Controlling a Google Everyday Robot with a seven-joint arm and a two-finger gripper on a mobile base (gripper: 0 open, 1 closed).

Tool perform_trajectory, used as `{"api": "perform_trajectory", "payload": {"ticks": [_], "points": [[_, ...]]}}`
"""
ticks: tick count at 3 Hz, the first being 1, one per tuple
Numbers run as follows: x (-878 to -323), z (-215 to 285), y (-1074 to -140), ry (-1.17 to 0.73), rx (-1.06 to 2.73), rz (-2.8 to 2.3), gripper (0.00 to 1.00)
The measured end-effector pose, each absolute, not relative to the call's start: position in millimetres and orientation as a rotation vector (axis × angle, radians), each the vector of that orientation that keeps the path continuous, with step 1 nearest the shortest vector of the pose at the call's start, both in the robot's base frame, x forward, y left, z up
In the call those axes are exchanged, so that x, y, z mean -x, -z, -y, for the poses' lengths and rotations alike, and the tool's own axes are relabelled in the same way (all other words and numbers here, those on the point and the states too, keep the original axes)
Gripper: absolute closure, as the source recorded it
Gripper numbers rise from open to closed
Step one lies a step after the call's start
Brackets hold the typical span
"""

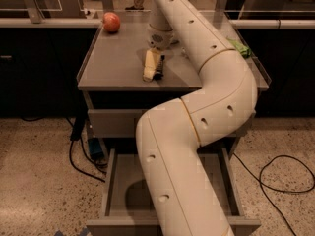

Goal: Place rxbar chocolate into middle drawer

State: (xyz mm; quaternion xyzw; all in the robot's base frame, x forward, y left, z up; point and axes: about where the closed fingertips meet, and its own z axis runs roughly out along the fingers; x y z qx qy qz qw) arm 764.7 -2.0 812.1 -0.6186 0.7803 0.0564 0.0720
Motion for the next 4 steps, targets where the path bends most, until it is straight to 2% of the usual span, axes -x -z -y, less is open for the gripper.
{"api": "perform_trajectory", "payload": {"ticks": [4], "points": [[-763.9, 1.9, -806.2, -0.169, 1.859, -2.345, 1.0]]}}
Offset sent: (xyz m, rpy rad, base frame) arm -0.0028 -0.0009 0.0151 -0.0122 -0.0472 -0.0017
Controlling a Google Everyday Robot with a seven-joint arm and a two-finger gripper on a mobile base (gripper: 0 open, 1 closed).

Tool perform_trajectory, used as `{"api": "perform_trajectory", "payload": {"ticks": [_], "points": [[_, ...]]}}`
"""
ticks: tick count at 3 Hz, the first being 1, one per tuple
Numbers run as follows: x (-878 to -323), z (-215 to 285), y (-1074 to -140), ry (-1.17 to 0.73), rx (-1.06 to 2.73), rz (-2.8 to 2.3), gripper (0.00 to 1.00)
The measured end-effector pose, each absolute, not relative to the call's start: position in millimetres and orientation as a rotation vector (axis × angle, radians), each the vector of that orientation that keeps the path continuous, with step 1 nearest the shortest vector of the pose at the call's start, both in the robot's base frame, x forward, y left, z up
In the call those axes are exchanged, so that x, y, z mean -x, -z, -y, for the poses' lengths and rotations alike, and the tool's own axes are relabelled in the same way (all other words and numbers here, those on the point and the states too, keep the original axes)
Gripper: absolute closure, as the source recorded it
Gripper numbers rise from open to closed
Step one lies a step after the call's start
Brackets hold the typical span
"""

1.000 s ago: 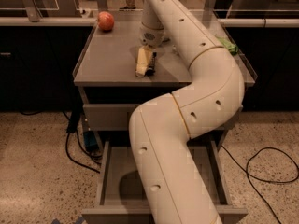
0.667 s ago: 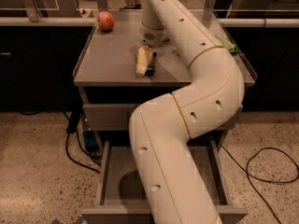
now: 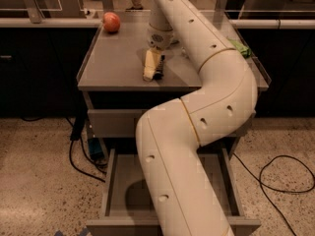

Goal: Place rxbar chocolate into middle drawer

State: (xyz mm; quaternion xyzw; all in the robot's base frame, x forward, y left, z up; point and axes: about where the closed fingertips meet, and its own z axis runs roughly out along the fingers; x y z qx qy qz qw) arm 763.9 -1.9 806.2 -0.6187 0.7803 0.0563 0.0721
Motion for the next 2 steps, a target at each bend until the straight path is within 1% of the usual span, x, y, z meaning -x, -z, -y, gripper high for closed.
{"api": "perform_trajectory", "payload": {"ticks": [2], "points": [[-763.9, 1.9, -806.3, -0.169, 1.859, -2.345, 1.0]]}}
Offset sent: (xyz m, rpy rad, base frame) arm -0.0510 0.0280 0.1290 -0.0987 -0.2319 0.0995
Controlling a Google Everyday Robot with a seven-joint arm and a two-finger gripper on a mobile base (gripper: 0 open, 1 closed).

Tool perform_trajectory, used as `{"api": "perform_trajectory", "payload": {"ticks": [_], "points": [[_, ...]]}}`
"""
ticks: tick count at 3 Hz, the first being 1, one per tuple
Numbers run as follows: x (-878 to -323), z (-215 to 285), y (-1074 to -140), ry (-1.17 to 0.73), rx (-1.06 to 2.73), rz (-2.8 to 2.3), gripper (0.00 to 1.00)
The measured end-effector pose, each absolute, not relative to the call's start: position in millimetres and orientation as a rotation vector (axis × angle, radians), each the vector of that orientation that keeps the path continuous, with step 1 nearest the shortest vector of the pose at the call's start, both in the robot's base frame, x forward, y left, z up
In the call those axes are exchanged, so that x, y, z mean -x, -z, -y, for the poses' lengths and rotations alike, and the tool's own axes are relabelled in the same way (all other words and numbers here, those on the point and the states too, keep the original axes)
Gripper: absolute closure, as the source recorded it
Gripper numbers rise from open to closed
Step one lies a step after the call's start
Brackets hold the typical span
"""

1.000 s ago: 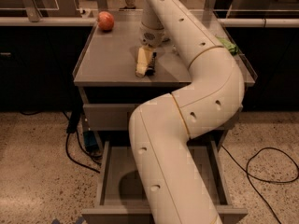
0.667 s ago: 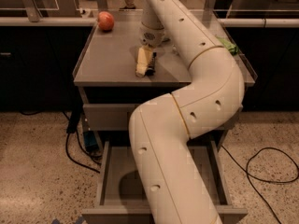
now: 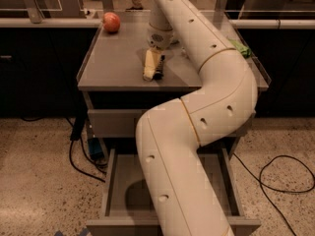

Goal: Place rxbar chocolate into middle drawer

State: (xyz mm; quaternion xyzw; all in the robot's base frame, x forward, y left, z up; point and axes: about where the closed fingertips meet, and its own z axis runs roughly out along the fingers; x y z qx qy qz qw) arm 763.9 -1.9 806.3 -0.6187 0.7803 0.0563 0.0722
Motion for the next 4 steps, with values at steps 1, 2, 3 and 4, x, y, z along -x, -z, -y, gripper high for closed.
{"api": "perform_trajectory", "payload": {"ticks": [1, 2, 3, 4], "points": [[-763.9, 1.9, -806.3, -0.169, 1.859, -2.345, 1.0], [-763.8, 1.9, -814.9, -0.169, 1.859, -2.345, 1.0], [-763.7, 1.8, -807.0, -0.169, 1.859, -2.344, 1.0], [-763.7, 1.8, -807.0, -0.169, 1.859, -2.344, 1.0]]}}
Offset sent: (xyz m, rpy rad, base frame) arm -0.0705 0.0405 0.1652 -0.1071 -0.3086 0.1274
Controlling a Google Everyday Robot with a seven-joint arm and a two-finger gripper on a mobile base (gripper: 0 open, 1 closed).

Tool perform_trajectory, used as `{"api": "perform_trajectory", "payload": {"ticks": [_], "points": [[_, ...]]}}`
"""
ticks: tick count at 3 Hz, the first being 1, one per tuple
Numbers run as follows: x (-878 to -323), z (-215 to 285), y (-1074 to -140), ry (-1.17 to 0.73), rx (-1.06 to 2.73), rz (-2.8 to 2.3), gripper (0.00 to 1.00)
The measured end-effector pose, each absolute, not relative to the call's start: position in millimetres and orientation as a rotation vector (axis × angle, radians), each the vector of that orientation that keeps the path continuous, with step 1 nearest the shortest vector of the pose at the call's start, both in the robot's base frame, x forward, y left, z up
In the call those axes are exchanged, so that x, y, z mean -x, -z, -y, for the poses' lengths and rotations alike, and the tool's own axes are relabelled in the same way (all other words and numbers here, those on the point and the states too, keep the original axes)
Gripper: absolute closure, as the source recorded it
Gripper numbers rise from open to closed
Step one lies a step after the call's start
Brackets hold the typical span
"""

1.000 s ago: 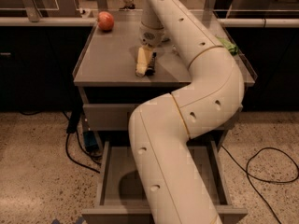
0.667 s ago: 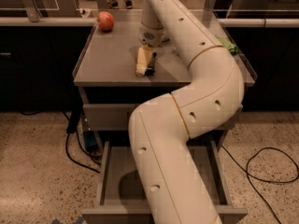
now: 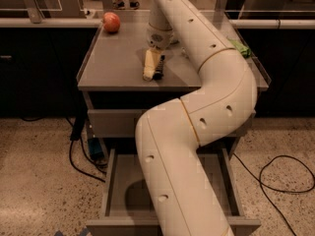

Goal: Place rxbar chocolate into middle drawer

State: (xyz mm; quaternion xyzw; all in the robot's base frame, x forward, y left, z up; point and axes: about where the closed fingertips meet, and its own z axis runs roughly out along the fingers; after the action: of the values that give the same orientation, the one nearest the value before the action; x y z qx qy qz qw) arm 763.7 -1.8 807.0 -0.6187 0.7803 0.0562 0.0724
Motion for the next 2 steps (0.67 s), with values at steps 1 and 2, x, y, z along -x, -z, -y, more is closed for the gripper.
{"api": "perform_trajectory", "payload": {"ticks": [1, 2], "points": [[-763.7, 1.8, -815.7, -0.169, 1.859, -2.344, 1.0], [-763.7, 1.8, -807.0, -0.169, 1.859, -2.344, 1.0]]}}
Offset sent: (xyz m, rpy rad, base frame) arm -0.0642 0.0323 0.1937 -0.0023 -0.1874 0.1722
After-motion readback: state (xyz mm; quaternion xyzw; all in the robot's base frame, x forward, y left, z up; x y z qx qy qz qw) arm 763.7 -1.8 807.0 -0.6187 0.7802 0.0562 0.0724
